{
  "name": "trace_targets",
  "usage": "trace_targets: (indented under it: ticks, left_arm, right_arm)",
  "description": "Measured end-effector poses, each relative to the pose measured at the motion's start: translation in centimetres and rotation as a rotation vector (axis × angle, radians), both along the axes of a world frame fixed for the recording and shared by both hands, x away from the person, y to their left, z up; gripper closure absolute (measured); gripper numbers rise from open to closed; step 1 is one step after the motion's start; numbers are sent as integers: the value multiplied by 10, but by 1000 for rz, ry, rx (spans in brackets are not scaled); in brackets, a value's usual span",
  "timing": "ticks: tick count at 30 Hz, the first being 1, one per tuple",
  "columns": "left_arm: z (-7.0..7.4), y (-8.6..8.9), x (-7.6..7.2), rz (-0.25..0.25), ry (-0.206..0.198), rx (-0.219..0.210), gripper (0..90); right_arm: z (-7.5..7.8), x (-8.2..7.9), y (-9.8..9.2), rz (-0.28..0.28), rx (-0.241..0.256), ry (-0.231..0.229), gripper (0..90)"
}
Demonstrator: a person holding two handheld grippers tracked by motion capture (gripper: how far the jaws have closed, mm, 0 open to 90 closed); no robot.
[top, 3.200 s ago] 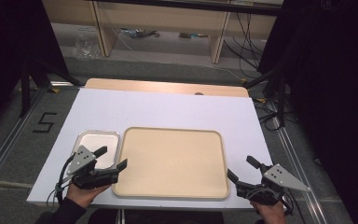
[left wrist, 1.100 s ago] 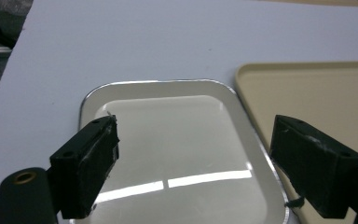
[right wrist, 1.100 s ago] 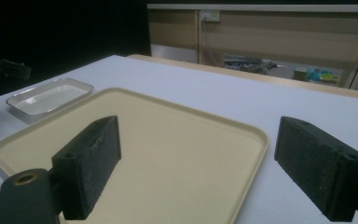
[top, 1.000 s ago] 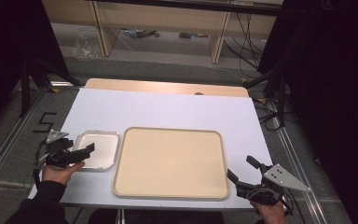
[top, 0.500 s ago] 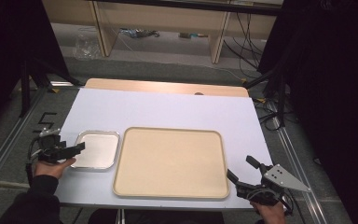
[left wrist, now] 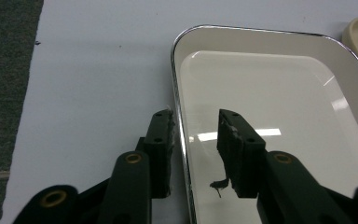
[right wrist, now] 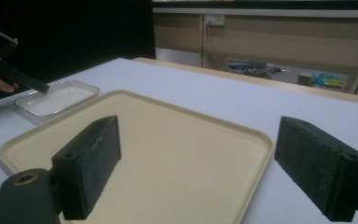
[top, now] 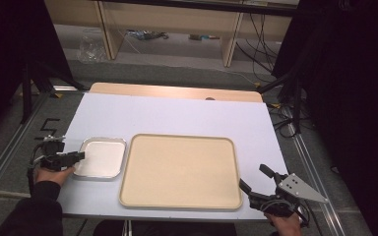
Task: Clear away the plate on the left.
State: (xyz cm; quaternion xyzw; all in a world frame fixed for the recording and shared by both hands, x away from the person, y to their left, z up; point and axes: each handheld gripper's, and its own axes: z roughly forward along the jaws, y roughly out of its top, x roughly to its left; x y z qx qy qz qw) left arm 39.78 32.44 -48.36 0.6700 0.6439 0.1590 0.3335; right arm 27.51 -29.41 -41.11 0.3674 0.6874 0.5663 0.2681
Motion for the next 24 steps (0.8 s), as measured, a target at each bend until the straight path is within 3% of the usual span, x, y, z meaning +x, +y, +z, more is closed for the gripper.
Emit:
trace_targets:
  ticks: [2, 4, 5, 6, 8, 11, 15, 16, 17, 18, 19, 21, 22, 24]
  left_arm:
    - [-1, 1, 2, -6, -3, 2, 677]
    - [-3, 1, 2, 19, 12, -7, 700]
    - [-4, 2, 3, 13, 30, 5, 711]
    - [-5, 2, 4, 4, 37, 10, 747]
    - [-5, 3, 5, 4, 35, -1, 793]
    - [-6, 1, 7, 40, 27, -39, 822]
    - [-7, 5, 7, 46, 33, -67, 850]
    - [-7, 7, 7, 40, 34, -72, 856]
    - [-8, 10, 8, 46, 28, -99, 863]
    - [-8, 10, 8, 46, 28, -99, 869]
    - [-7, 11, 8, 57, 20, -119, 874]
    - [-7, 10, 8, 68, 6, -129, 878]
    - [-6, 10, 8, 65, -1, -127, 878]
    - [-4, 10, 6, 85, -17, -150, 881]
  right_arm:
    - [0, 0, -1, -17, -14, -2, 151]
    - [1, -2, -1, -17, -18, 41, 152]
    - [1, -1, -2, -18, -36, 19, 151]
    - [2, -2, -1, -21, -29, 45, 152]
    - [1, 0, -3, -19, -46, 0, 152]
    - [1, 0, -3, -20, -42, 3, 152]
    - [1, 0, -2, -19, -43, 4, 152]
    - [2, -2, -1, -23, -31, 50, 152]
    - [1, -2, -1, -22, -23, 39, 152]
    - [2, -2, -1, -22, -34, 34, 152]
    - [1, 0, -3, -19, -46, 0, 151]
    - [1, 0, -2, -19, -41, 7, 151]
    - [2, -2, -2, -20, -32, 35, 152]
    - [1, 0, -2, -17, -39, 2, 152]
